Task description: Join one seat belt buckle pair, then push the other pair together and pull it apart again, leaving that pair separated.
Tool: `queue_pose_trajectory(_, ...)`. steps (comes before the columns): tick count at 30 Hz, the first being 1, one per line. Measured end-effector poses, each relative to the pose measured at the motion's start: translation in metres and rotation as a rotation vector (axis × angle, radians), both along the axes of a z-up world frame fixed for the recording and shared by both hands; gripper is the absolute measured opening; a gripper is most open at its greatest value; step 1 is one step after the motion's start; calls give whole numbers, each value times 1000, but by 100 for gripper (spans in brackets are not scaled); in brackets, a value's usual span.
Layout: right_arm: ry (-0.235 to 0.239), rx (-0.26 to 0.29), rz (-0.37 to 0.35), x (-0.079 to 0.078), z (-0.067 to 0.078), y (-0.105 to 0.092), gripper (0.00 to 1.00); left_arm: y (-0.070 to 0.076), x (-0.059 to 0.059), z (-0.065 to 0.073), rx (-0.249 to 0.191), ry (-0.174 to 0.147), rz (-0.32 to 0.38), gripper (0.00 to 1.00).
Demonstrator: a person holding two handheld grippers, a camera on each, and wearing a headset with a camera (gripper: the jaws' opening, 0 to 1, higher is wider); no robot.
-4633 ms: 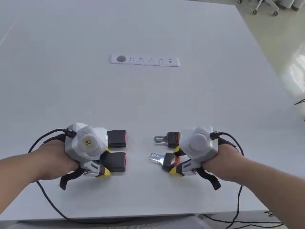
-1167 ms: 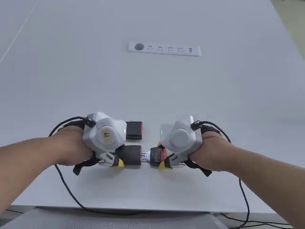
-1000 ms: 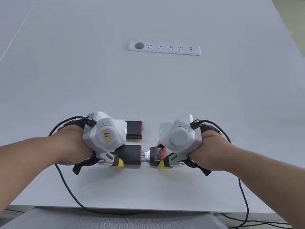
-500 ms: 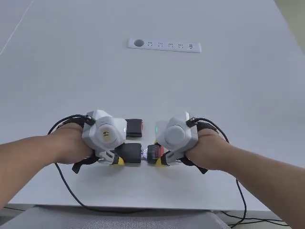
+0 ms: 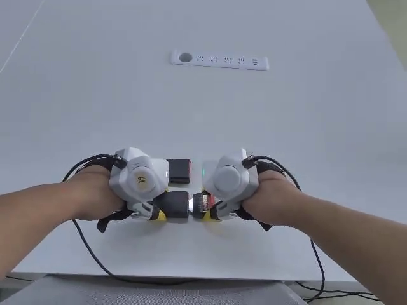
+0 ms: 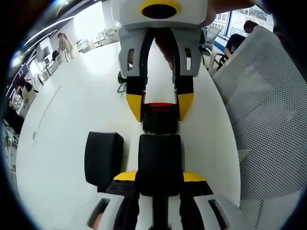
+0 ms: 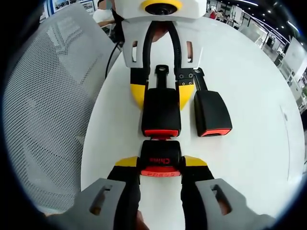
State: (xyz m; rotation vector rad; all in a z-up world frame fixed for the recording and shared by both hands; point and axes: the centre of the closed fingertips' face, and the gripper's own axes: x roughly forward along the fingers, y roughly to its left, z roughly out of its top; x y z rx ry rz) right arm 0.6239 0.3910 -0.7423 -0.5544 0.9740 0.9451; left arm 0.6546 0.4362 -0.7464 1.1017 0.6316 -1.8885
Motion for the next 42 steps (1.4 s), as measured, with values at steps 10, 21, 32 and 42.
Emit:
queue_pose_trajectory(10, -1, -1, 3, -5, 0, -3, 30, 0, 0, 0, 0, 5, 3, 32)
queue_pose_trajectory(21, -10, 3, -17, -9, 0, -5, 30, 2, 1, 1, -16, 38, 17, 31)
queue_pose_trajectory(32, -3, 4, -29, -9, -1, -6, 30, 2, 1, 2, -10, 36, 3, 31)
queue_pose_trajectory(42, 5, 3, -31, -8, -2, -6, 30, 2, 1, 2, -17, 40, 12, 31)
